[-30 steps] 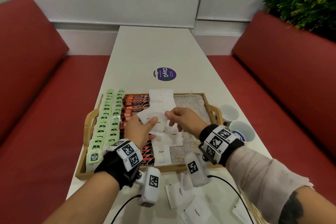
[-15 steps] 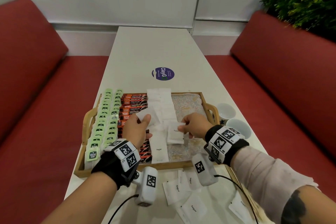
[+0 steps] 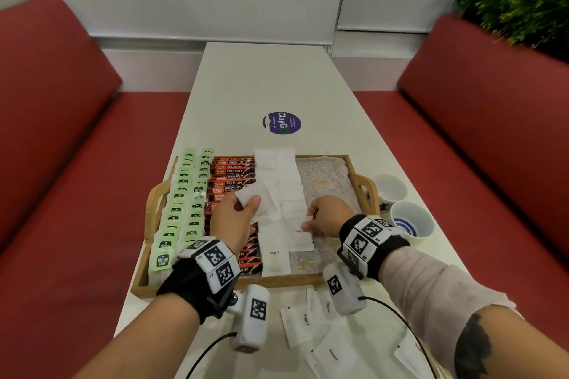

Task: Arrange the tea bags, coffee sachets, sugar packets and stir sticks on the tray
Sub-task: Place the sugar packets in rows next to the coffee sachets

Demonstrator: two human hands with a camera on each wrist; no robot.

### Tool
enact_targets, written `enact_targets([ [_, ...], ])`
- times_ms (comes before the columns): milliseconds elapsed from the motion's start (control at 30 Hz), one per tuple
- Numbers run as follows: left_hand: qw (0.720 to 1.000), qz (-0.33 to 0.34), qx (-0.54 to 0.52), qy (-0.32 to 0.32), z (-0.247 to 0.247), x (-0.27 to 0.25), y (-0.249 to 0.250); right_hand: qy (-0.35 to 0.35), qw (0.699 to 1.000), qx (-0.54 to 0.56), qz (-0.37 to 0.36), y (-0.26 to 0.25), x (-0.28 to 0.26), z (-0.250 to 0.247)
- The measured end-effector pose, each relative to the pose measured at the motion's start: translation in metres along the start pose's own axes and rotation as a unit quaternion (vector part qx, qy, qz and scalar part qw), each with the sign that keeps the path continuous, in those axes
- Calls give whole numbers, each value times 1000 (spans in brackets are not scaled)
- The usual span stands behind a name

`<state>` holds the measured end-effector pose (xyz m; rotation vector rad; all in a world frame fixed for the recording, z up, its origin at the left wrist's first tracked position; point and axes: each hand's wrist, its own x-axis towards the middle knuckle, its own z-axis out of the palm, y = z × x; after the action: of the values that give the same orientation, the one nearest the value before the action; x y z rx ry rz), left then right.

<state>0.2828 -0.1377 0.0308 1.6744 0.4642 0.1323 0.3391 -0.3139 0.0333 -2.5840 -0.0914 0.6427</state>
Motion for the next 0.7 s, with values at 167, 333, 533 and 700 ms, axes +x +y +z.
enact_targets([
  [167, 999, 14, 45, -3, 1, 5, -5, 5, 1000, 8, 3, -2, 3, 0],
  [333, 998, 20, 46, -23, 3, 4, -5, 13, 1000, 7, 2, 0, 3, 1],
  [533, 997, 20, 59, -56, 8, 5, -5, 9, 993, 100, -65, -3, -6, -12],
  [700, 994, 7, 62, -87, 17, 0, -5, -15, 979, 157, -126, -10, -20, -18],
])
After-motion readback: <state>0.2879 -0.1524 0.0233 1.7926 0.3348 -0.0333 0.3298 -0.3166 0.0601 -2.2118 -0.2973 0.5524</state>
